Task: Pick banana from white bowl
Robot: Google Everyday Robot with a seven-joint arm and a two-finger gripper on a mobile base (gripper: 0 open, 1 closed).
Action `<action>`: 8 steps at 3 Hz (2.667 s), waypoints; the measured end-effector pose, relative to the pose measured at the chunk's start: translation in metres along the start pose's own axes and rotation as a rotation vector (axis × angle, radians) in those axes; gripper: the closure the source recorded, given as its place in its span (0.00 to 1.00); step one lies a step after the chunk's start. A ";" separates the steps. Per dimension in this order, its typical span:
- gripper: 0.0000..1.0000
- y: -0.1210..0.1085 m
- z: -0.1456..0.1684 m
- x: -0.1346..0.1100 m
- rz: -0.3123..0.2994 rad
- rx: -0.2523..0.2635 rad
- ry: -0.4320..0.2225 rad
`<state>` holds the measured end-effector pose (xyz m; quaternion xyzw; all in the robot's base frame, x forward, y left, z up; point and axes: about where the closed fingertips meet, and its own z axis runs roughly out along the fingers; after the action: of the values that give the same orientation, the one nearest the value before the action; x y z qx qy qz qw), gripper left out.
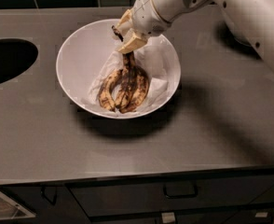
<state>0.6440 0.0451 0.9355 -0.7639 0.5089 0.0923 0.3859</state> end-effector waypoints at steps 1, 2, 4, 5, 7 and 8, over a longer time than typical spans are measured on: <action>0.72 -0.001 0.000 -0.001 -0.003 -0.001 0.001; 0.91 -0.001 -0.001 -0.002 -0.003 -0.001 0.001; 1.00 -0.001 -0.001 -0.002 -0.003 -0.001 0.001; 1.00 0.000 -0.006 -0.014 -0.024 -0.002 0.029; 1.00 0.001 -0.020 -0.046 -0.088 0.001 0.072; 1.00 0.001 -0.027 -0.062 -0.121 0.004 0.085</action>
Offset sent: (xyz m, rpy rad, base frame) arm -0.0001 -0.0045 0.0078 -0.0006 -0.0064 -0.0092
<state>0.6076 0.0703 0.9866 -0.7957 0.4779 0.0351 0.3704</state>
